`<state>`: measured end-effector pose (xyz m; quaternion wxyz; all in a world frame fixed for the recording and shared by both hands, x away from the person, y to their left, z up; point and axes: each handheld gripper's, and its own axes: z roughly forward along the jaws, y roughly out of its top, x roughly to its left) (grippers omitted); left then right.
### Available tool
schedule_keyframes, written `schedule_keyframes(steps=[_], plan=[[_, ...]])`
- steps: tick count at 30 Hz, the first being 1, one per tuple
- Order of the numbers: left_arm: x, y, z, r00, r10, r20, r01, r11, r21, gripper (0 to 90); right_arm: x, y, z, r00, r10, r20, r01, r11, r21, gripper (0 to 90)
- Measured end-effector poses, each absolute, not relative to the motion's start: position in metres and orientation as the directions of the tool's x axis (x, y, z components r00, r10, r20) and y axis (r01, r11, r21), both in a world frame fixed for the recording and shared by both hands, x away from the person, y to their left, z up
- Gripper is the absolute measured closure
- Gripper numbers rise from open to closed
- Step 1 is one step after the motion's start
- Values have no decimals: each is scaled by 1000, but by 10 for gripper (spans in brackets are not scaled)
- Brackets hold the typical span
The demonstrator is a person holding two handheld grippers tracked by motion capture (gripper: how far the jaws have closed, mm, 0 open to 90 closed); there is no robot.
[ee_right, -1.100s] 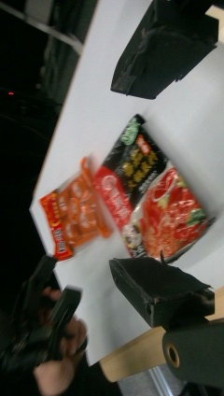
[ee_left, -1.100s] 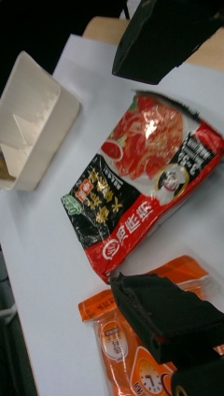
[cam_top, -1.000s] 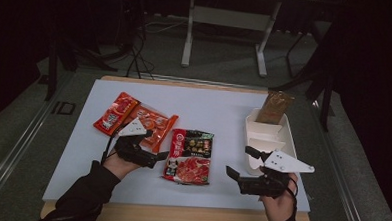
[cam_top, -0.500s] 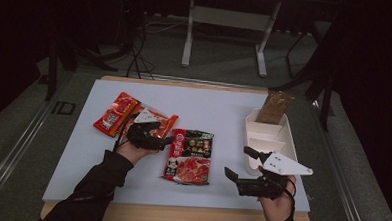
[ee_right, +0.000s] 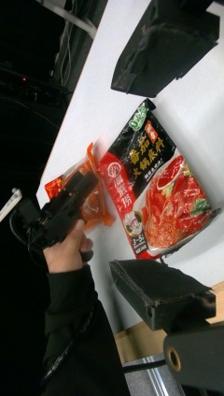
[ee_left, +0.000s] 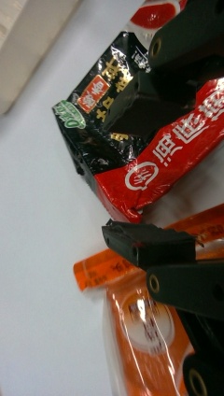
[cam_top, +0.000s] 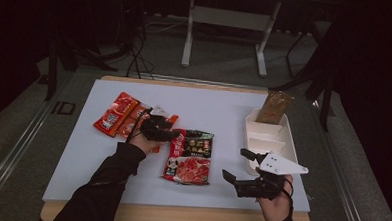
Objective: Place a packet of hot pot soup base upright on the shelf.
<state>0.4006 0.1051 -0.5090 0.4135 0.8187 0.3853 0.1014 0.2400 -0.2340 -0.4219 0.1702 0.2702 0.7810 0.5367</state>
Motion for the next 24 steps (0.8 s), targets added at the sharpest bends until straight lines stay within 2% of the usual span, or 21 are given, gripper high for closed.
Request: schedule_keyframes(steps=[6,18,24], plan=[[412,97,-518,686,720,-106,552,-420,721,440,242,-235,-427,-796,604,36,256,282,925,116],[427,81,-524,698,705,-127,586,-459,668,498,243,-237,-428,-800,597,59,267,267,926,116],[428,80,-527,697,702,-147,608,-469,641,497,243,-236,-428,-805,591,58,266,271,925,116]])
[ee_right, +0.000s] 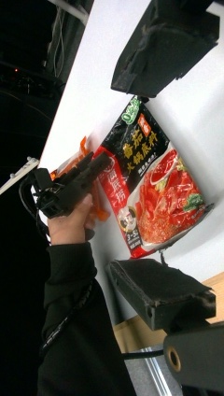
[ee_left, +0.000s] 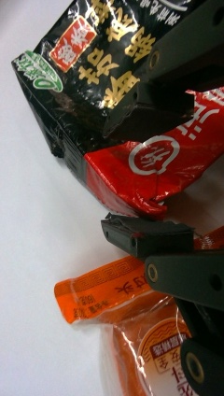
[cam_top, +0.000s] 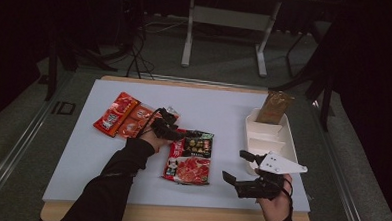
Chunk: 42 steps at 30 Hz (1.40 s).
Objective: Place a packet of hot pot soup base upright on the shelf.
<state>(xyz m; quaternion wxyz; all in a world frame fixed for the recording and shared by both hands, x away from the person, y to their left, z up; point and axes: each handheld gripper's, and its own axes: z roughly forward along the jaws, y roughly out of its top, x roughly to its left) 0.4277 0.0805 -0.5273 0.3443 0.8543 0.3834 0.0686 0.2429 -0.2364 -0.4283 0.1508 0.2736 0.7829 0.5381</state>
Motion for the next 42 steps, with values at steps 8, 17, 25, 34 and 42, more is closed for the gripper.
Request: schedule_keyframes(steps=[8,17,25,34,42], plan=[[424,77,-532,701,700,-134,613,-497,614,602,244,-235,-429,-805,589,63,271,273,923,116],[423,75,-527,658,734,-165,659,-457,597,802,246,-235,-429,-804,591,67,276,270,923,117],[417,75,-513,661,730,-170,642,-434,632,845,246,-239,-426,-785,619,17,226,261,939,136],[400,74,-484,697,700,-154,577,-421,700,859,244,-241,-418,-803,594,-49,144,274,951,140],[380,69,-457,726,672,-149,519,-392,759,865,243,-240,-415,-782,623,1,205,256,945,105]])
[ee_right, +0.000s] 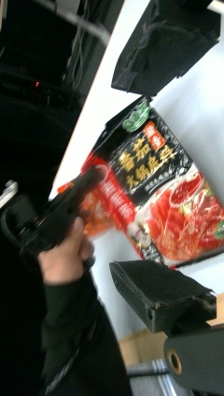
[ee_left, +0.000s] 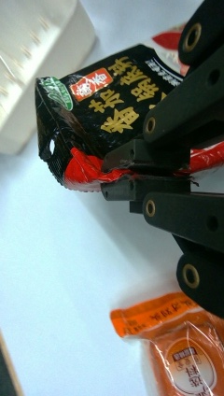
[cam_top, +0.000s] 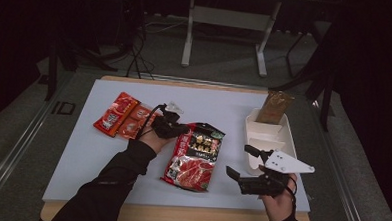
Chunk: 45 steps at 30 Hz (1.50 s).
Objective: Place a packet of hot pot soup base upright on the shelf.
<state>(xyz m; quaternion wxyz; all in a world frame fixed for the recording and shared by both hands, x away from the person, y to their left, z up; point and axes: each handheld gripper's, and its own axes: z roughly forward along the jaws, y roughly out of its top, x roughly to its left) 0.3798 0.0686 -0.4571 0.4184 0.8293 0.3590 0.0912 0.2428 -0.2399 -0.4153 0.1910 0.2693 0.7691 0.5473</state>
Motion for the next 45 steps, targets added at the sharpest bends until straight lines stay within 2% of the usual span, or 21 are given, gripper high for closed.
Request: schedule_keyframes(steps=[4,16,21,27,34,40,45], plan=[[367,66,-447,737,659,-152,490,-365,792,867,243,-240,-416,-782,623,11,212,249,945,106],[330,65,-418,783,598,-174,407,-279,870,871,247,-249,-413,-737,676,-4,216,242,946,232],[321,66,-408,795,582,-172,371,-242,897,873,251,-249,-412,-732,682,-11,216,247,945,239],[315,66,-399,816,543,-201,340,-168,925,872,262,-252,-406,-716,698,5,218,216,952,243],[310,63,-401,838,478,-262,333,-69,940,871,269,-252,-401,-715,698,32,222,183,958,336],[305,58,-406,848,465,-253,308,-44,950,870,272,-254,-398,-746,662,72,247,174,953,605],[304,57,-407,849,468,-247,296,-33,954,868,277,-257,-395,-780,610,140,299,166,940,728]])
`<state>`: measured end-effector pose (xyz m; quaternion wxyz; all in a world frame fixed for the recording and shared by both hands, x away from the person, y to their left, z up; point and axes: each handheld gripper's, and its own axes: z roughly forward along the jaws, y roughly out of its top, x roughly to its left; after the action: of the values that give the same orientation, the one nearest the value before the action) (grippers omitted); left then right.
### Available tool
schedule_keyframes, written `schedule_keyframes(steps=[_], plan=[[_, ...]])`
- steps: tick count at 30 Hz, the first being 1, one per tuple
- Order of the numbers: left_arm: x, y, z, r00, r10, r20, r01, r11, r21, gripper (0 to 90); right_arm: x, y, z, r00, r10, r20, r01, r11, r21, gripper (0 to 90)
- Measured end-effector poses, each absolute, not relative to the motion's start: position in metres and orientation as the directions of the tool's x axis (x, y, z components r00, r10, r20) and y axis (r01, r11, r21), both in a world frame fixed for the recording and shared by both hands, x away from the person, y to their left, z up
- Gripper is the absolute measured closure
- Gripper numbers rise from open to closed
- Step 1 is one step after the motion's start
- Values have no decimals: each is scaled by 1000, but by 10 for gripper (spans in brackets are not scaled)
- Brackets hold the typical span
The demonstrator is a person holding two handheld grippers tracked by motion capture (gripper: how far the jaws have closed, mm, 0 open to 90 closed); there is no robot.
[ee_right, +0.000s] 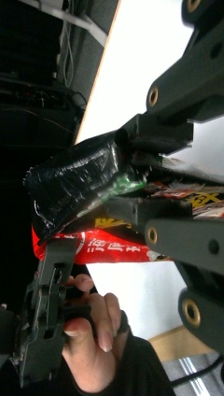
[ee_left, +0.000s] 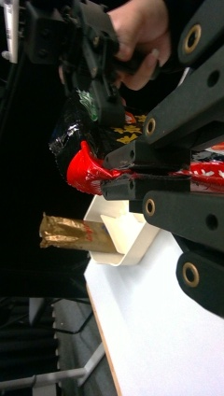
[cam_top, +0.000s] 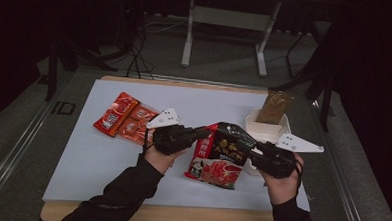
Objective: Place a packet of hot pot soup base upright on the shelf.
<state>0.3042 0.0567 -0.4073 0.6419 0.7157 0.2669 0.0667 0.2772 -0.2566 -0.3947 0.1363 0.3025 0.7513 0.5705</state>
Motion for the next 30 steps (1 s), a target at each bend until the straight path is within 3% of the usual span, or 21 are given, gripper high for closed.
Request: schedule_keyframes(steps=[12,17,23,30], plan=[[304,59,-408,856,461,-234,295,-65,953,816,280,-258,-384,-794,587,159,326,190,926,778],[306,64,-408,850,456,-263,318,-47,947,607,279,-260,-377,-799,584,146,309,190,932,776],[303,71,-408,853,448,-266,320,-48,946,497,280,-264,-369,-791,600,118,287,194,938,775],[296,74,-410,850,457,-262,327,-68,943,242,280,-269,-357,-792,603,101,263,186,947,775]])
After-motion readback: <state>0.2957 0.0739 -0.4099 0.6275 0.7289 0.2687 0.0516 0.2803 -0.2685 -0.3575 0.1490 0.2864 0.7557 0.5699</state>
